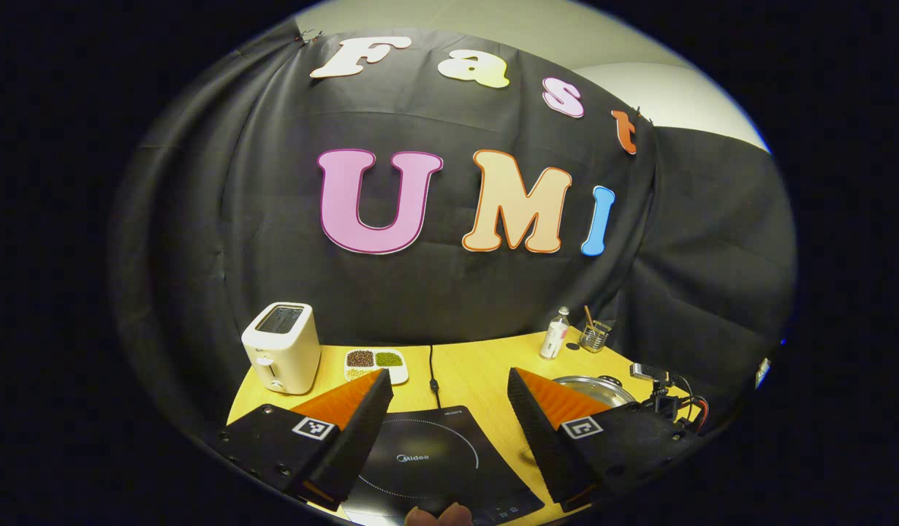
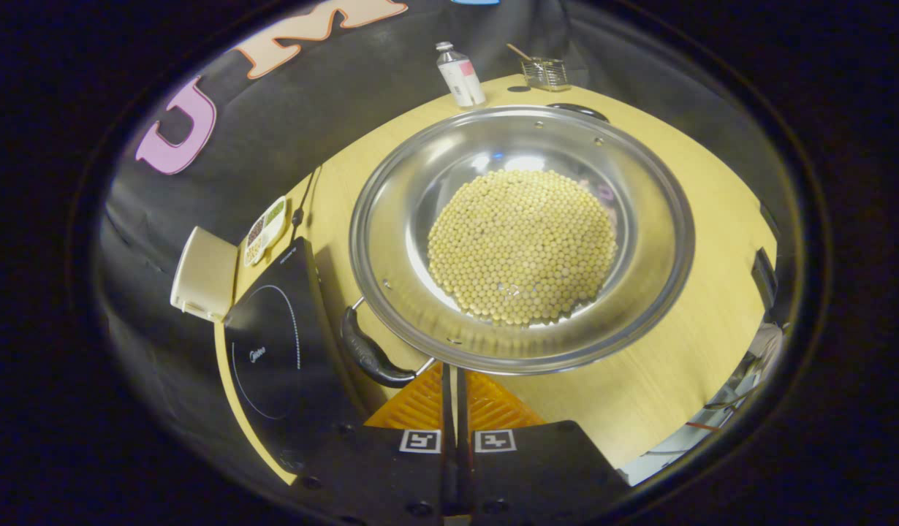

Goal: First push the handle of the pot to place it horizontally, then grasp the pot with both hands and set it on the induction cooktop.

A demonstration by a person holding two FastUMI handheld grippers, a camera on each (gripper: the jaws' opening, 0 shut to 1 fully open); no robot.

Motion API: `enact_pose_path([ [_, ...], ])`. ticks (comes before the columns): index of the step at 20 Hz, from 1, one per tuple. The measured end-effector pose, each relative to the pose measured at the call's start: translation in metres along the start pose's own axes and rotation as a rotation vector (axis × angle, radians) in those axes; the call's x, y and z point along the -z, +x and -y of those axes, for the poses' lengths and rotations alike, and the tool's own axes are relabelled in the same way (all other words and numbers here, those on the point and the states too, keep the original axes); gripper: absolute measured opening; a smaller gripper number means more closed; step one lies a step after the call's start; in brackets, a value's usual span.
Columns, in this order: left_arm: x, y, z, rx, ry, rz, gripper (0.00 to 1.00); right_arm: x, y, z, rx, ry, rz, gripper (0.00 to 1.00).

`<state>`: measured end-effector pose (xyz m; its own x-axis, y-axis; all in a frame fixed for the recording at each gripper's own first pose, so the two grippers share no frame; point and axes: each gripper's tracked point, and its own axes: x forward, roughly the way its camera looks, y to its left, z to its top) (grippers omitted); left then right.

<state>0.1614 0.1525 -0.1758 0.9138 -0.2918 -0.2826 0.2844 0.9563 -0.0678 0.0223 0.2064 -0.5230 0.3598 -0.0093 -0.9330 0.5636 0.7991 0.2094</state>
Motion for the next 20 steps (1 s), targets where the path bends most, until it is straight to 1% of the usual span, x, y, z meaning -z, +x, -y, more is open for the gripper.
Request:
enact_pose_path([
  [1, 0.001, 0.000, -0.002, -0.003, 0.003, -0.002, 0.96, -0.002, 0.002, -0.006, -0.012, 0.013, 0.001, 0.02],
  [2, 0.000, 0.000, -0.005, -0.007, 0.005, -0.002, 0.96, -0.003, 0.003, -0.009, -0.019, 0.024, 0.000, 0.00],
  [3, 0.000, -0.001, -0.007, -0.011, 0.007, -0.003, 0.96, -0.005, 0.005, -0.013, -0.025, 0.037, -0.002, 0.00],
  [4, 0.000, -0.001, -0.009, -0.013, 0.007, -0.004, 0.96, -0.004, 0.007, -0.019, -0.033, 0.050, -0.004, 0.02],
  [7, 0.000, -0.001, -0.013, -0.026, 0.016, -0.002, 0.96, -0.007, 0.012, -0.032, -0.059, 0.082, -0.011, 0.02],
  [8, -0.002, -0.001, -0.015, -0.030, 0.020, 0.000, 0.96, -0.007, 0.013, -0.034, -0.064, 0.085, -0.013, 0.00],
  [9, -0.002, -0.002, -0.015, -0.034, 0.022, 0.002, 0.96, -0.008, 0.013, -0.035, -0.066, 0.085, -0.013, 0.02],
  [10, -0.003, -0.002, -0.016, -0.037, 0.023, 0.002, 0.96, -0.008, 0.012, -0.035, -0.071, 0.084, -0.014, 0.02],
  [15, -0.002, -0.001, -0.010, -0.033, 0.017, -0.002, 0.96, -0.012, 0.002, -0.038, -0.127, 0.070, -0.010, 0.03],
  [16, -0.002, -0.001, -0.007, -0.029, 0.013, -0.004, 0.96, -0.013, -0.002, -0.039, -0.143, 0.067, -0.006, 0.00],
  [17, -0.001, 0.000, -0.004, -0.026, 0.007, -0.007, 0.96, -0.016, -0.008, -0.039, -0.157, 0.066, -0.003, 0.02],
  [19, 0.002, 0.000, 0.005, -0.010, -0.007, -0.018, 0.96, -0.022, -0.017, -0.039, -0.180, 0.061, 0.012, 0.02],
  [20, 0.002, 0.000, 0.010, -0.001, -0.015, -0.022, 0.96, -0.024, -0.022, -0.037, -0.191, 0.062, 0.019, 0.00],
])
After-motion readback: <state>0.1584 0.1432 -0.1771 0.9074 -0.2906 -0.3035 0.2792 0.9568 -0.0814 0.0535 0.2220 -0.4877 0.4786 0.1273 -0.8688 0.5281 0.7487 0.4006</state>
